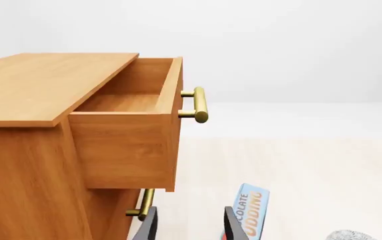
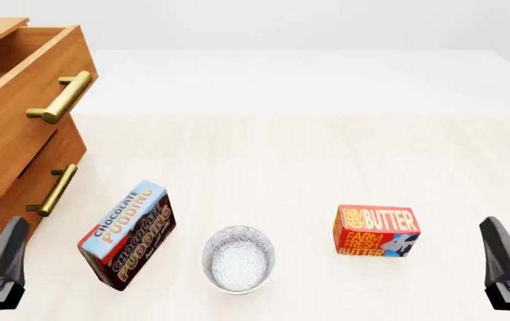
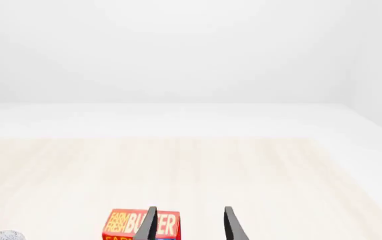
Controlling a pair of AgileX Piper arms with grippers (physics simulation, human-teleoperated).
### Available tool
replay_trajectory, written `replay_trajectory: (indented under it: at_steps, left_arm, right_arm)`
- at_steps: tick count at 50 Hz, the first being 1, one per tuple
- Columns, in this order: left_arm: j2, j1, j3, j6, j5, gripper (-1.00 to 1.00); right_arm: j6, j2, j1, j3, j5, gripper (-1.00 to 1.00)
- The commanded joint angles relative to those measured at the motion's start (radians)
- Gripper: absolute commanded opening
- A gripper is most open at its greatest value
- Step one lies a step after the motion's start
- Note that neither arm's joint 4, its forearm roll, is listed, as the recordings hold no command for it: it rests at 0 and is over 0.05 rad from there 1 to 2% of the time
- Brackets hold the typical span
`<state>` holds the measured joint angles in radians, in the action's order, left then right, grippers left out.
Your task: Put the bowl in the top drawer of the cabinet.
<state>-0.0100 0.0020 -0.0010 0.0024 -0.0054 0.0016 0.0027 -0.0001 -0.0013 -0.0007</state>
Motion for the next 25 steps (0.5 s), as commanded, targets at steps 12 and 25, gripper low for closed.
replay_trajectory:
  at_steps: [12,25]
  left_arm:
    - [-0.007,0.008,-0.002,0.032,0.012,1.00]
    - [0.008,-0.008,-0.008,0.031,0.018,1.00]
  right_arm:
    - [0.004,0.007,-0.001,-0.003,-0.002,1.00]
    - [0.004,0.009,-0.001,-0.003,-0.004,1.00]
